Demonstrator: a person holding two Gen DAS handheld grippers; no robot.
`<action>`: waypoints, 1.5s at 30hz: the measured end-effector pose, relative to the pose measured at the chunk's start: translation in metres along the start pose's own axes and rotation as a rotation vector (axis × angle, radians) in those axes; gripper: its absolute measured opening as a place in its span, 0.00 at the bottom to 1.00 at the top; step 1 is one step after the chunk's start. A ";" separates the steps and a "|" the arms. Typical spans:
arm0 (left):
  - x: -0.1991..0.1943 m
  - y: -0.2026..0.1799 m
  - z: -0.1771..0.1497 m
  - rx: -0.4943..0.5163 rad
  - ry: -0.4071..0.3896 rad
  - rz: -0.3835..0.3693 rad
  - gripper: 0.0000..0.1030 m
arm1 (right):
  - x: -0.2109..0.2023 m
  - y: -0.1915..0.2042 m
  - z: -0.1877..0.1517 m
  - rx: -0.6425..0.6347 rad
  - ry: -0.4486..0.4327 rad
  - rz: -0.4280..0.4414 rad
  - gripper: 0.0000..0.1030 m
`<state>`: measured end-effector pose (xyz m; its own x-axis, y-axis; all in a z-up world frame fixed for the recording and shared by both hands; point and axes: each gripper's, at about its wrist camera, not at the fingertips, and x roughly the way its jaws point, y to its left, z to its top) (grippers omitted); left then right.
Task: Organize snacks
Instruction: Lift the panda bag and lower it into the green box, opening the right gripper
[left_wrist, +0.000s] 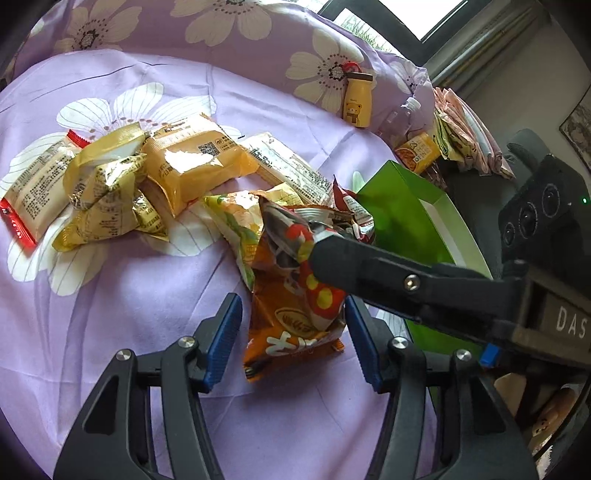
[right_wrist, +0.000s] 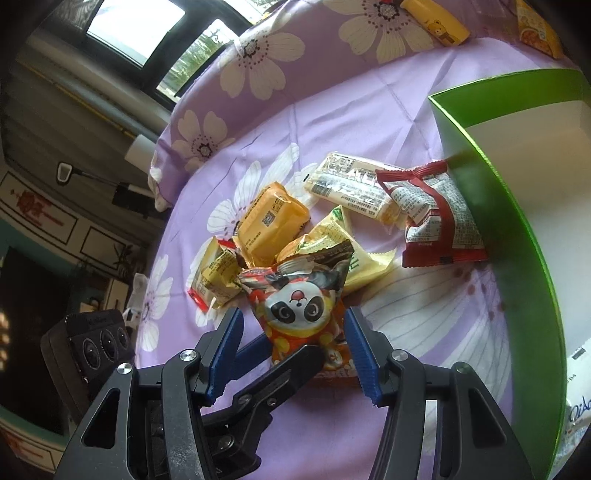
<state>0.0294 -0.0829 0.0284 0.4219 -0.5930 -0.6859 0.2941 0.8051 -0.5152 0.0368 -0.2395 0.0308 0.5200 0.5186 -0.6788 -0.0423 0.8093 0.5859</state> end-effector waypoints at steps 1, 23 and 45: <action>0.002 0.000 0.001 0.001 0.002 -0.012 0.56 | 0.005 -0.001 0.001 0.007 0.021 0.007 0.57; -0.046 -0.067 -0.002 0.184 -0.114 0.004 0.48 | -0.056 0.020 -0.016 -0.029 -0.122 0.082 0.57; -0.026 -0.140 -0.002 0.316 -0.095 -0.061 0.48 | -0.123 -0.019 -0.018 0.038 -0.262 0.052 0.57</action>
<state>-0.0246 -0.1804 0.1176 0.4689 -0.6484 -0.5997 0.5668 0.7416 -0.3587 -0.0420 -0.3133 0.0954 0.7212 0.4661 -0.5125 -0.0451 0.7698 0.6367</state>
